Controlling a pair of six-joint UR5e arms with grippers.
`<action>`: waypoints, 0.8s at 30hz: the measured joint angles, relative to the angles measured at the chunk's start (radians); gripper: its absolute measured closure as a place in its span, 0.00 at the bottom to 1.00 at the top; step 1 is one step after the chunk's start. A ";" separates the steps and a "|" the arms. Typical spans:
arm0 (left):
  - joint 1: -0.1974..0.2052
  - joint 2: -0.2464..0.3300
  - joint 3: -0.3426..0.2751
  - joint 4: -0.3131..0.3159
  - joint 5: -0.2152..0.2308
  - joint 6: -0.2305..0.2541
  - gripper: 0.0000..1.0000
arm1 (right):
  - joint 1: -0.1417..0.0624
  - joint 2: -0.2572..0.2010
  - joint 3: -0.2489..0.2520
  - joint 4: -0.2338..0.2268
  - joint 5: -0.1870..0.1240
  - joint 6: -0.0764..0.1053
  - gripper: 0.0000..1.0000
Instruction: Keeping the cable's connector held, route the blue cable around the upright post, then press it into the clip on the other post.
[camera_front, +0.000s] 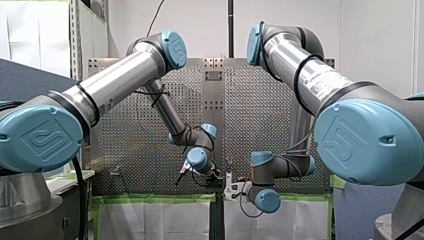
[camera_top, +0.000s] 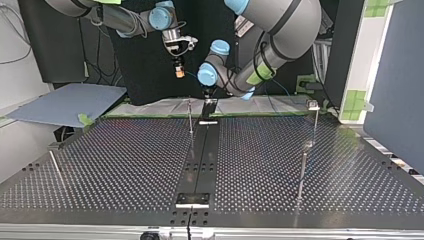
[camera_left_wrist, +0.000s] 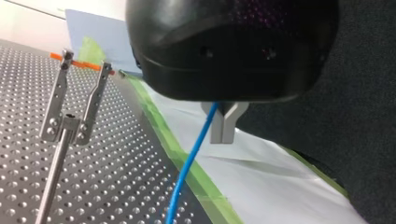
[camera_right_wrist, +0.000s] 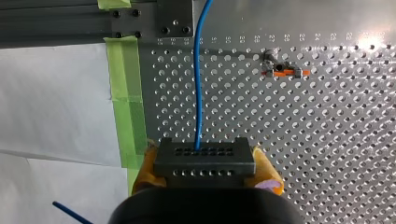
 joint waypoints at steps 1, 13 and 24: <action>0.000 0.000 0.000 -0.001 0.000 -0.001 1.00 | 0.000 0.000 0.000 0.000 0.000 0.001 1.00; 0.001 0.000 0.000 -0.002 -0.003 -0.033 1.00 | -0.042 -0.001 -0.014 0.000 0.000 0.008 1.00; -0.006 0.000 0.000 0.077 -0.024 -0.073 1.00 | -0.085 -0.001 -0.048 0.014 -0.004 0.008 1.00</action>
